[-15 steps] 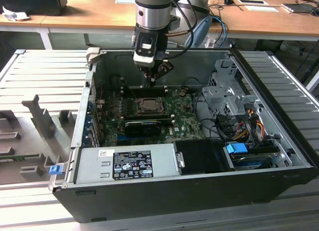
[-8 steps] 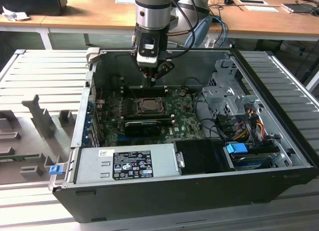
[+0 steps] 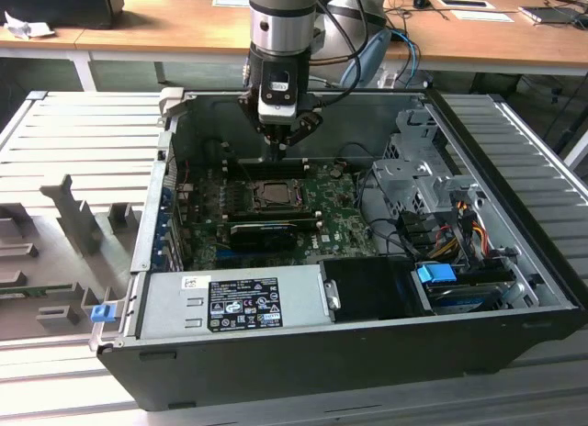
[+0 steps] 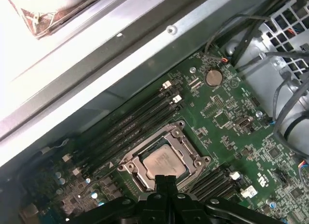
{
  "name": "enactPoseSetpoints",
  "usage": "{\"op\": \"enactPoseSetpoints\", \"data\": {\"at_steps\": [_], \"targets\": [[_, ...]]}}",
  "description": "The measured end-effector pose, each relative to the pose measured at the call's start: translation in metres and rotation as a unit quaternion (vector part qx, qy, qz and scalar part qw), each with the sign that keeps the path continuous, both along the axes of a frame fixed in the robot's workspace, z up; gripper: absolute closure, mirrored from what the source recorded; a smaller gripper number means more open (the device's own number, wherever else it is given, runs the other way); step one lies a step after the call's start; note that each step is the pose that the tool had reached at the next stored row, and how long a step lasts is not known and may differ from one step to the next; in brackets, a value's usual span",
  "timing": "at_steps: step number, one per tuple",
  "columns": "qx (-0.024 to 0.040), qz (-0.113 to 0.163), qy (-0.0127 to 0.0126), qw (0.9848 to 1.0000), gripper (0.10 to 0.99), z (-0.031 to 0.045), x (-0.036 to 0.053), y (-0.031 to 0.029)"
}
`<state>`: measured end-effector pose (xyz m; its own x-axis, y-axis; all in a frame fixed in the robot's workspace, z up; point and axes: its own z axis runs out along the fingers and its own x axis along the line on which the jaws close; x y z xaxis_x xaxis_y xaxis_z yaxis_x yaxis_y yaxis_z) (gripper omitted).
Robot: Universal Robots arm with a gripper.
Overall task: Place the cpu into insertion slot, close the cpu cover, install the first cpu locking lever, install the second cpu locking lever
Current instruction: 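Install the first cpu locking lever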
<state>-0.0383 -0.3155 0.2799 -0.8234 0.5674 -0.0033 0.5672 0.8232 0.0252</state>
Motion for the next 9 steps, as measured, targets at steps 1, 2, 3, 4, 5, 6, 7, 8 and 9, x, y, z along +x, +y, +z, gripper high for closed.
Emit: {"op": "enactPoseSetpoints", "data": {"at_steps": [1,2,3,4,5,6,7,8,9], "targets": [[0.0,0.02,0.0,0.9998,0.98,-0.0003,0.0,0.0],[0.0,0.033,0.0,0.9995,0.98,-0.0005,0.0,0.0],[0.0,0.042,0.0,0.9991,0.98,-0.0006,0.0,0.0],[0.0,0.052,0.0,0.9986,0.98,-0.0009,0.0,0.0],[0.0,0.062,0.0,0.9981,0.98,-0.0011,0.0,0.0],[0.0,0.072,0.0,0.9974,0.98,-0.0013,0.0,0.0],[0.0,0.081,0.0,0.9967,0.98,-0.0015,0.0,0.0],[0.0,0.09,0.0,0.9959,0.98,-0.0016,0.0,0.0],[-0.0001,0.099,0.0,0.9951,0.98,-0.0018,0.0,0.0]]}}
